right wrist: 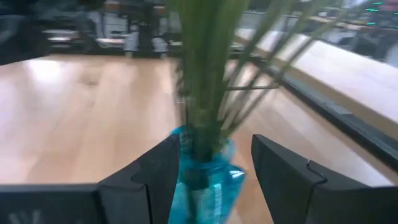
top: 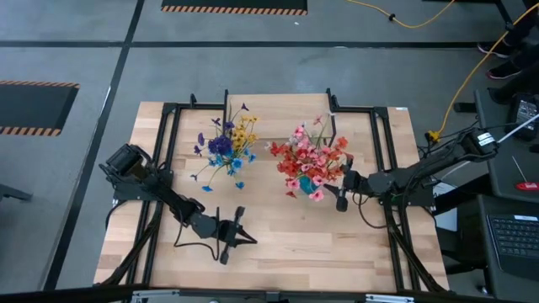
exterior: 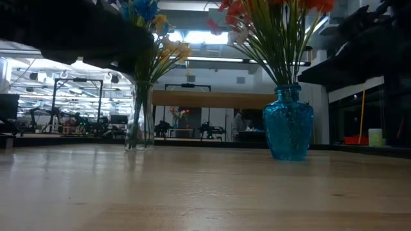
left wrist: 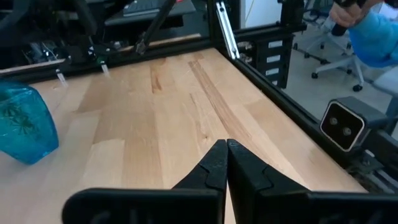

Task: Pick and place flowers into a vace then onto a shelf
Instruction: Put the blue vase on the shelf

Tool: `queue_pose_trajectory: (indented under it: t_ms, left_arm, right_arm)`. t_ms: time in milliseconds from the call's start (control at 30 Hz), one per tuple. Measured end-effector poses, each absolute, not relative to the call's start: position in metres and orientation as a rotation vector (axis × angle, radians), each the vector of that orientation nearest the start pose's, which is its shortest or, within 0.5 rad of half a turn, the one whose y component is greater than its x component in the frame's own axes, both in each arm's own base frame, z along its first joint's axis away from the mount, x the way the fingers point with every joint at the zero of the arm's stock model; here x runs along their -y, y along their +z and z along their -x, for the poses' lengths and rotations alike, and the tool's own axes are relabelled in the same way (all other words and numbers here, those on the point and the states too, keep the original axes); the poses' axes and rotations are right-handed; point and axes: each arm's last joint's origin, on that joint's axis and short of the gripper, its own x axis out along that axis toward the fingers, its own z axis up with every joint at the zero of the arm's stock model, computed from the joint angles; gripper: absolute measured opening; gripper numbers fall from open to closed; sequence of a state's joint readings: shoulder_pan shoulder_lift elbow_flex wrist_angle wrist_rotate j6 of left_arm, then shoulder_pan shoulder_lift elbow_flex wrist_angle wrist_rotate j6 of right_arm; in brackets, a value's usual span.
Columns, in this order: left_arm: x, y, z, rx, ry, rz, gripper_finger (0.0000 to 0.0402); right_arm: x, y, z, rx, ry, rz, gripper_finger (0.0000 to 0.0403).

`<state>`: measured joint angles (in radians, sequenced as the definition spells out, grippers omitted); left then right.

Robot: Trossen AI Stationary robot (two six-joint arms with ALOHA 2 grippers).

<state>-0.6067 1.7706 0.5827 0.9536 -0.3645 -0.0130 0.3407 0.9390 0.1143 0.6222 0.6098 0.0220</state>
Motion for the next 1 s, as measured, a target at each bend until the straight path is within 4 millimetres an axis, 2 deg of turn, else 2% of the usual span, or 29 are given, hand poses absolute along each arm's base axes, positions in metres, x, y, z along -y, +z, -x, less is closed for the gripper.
queue_pose_trajectory:
  t_ms: [267, 533, 1000]
  left_arm:
    - [0.165, 0.156, -0.254, -0.252, -0.238, -0.093, 0.0002]
    - [0.165, 0.172, -0.241, -0.271, -0.205, -0.137, 0.0002]
    - [0.166, 0.170, -0.239, -0.287, -0.183, -0.155, 0.0001]
  right_arm:
    - [-0.051, 0.163, -0.150, -0.182, -0.167, 0.071, 0.0202]
    - [-0.061, 0.157, -0.144, -0.234, -0.110, 0.023, 0.0202]
    - [-0.060, 0.156, -0.144, -0.249, -0.111, 0.095, 0.0202]
